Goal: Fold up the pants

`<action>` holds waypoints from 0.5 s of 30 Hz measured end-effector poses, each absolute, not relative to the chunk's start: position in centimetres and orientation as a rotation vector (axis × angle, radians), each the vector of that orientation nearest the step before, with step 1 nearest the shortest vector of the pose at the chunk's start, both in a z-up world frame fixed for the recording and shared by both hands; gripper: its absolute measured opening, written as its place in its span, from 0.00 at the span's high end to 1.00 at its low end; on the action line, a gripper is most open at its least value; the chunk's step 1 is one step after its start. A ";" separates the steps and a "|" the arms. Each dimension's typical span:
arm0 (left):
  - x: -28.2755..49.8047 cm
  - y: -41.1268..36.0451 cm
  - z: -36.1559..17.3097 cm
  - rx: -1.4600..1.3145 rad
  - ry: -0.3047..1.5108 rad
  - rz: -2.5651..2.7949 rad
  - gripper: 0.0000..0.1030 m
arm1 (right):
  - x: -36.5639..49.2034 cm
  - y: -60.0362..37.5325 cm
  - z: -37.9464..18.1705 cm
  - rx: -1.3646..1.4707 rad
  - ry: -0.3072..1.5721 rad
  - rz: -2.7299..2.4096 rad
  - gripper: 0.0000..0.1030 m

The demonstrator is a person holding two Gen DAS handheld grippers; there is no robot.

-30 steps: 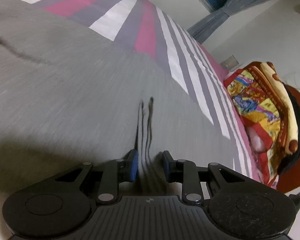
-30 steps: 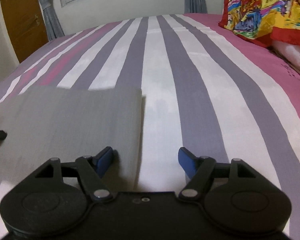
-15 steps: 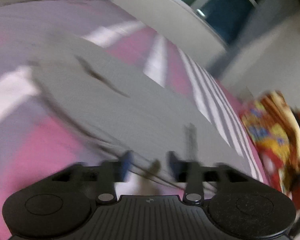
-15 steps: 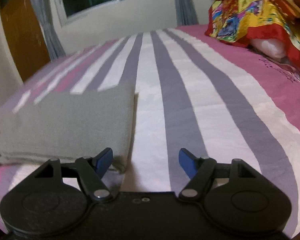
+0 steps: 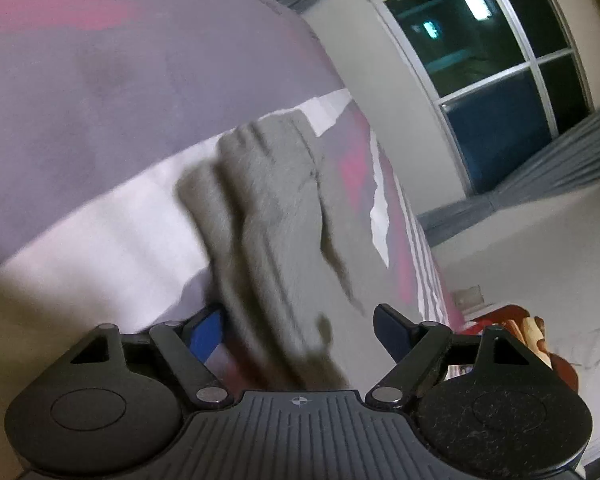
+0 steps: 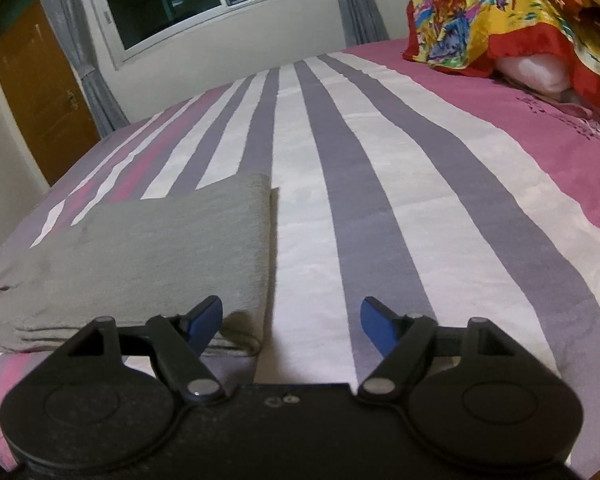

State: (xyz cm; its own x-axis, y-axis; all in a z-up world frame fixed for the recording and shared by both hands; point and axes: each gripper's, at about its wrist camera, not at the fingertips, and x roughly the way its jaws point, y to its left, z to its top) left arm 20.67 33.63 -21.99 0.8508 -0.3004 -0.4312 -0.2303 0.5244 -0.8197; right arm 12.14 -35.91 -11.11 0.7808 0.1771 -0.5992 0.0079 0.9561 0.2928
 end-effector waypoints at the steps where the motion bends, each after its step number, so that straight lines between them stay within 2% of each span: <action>1: 21.3 33.9 -22.2 -1.039 0.562 -0.049 0.21 | 12.2 -35.8 -11.2 0.292 0.673 0.087 0.26; 4: 23.1 33.7 -22.7 -1.035 0.515 -0.066 0.23 | 12.6 -35.6 -11.3 0.291 0.679 0.074 0.24; 6: 23.3 33.8 -23.1 -1.014 0.543 -0.005 0.65 | 12.9 -35.4 -11.5 0.283 0.683 0.063 0.23; 7: 23.1 34.3 -23.7 -1.084 0.551 0.004 0.76 | 13.1 -35.3 -11.5 0.278 0.685 0.058 0.23; 8: 22.3 34.9 -24.0 -1.174 0.498 -0.027 0.78 | 13.2 -35.3 -11.6 0.274 0.687 0.053 0.23; 10: 21.1 34.4 -22.8 -1.082 0.444 -0.062 0.78 | 13.3 -35.3 -11.7 0.277 0.691 0.051 0.23; 13: 21.1 34.6 -24.3 -1.085 0.500 -0.053 0.79 | 13.1 -35.6 -11.7 0.288 0.688 0.055 0.23; 15: 21.8 34.1 -23.3 -1.032 0.530 -0.032 0.79 | 13.1 -35.9 -11.8 0.295 0.688 0.054 0.23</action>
